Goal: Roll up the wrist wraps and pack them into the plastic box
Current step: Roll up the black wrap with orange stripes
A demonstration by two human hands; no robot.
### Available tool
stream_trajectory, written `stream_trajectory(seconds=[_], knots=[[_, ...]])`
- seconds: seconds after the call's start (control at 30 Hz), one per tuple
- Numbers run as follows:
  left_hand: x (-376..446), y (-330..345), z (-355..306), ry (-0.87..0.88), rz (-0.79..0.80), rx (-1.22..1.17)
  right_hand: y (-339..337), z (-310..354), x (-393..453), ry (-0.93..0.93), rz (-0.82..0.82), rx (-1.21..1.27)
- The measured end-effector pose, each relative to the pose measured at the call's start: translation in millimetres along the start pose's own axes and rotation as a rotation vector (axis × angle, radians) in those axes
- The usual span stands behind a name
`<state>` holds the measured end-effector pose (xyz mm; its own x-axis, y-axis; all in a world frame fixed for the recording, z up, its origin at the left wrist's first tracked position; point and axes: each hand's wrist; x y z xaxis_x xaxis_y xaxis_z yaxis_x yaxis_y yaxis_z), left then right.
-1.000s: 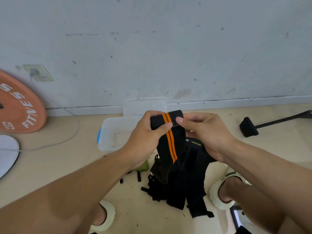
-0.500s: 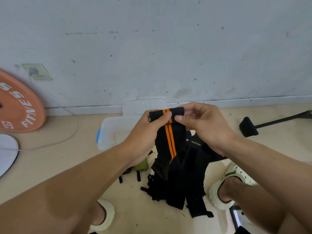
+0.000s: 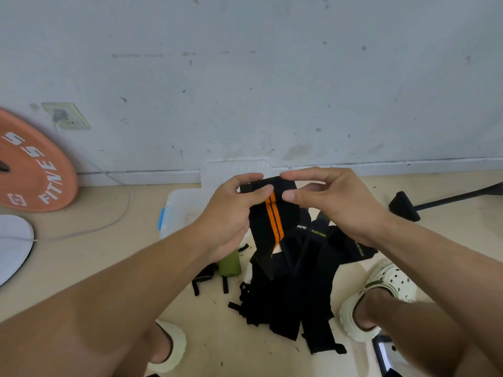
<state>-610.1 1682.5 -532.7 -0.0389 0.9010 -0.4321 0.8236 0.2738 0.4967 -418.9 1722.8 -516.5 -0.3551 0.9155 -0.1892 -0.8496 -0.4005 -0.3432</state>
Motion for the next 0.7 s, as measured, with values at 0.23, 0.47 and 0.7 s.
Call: stream_trajectory(seconds=[0.23, 0.47, 0.7], knots=[[0, -1, 2, 0.01, 0.03, -0.004, 12, -20, 5, 0.073, -0.085, 0.147], [-5, -6, 16, -0.023, 0.103, 0.161, 21, -19, -9, -0.028, -0.084, -0.052], [-6, -9, 16, -0.03, 0.075, 0.242, 23, -21, -9, -0.03, -0.069, -0.097]])
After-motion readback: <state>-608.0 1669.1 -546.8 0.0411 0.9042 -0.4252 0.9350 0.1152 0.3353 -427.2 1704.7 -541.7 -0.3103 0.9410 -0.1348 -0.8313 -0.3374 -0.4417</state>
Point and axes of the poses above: each hand's wrist, its own x-axis towards the middle knuckle, its own y-axis out of the palm, z = x × y, and after that the axes turned 11 degrees about -x, right-handed
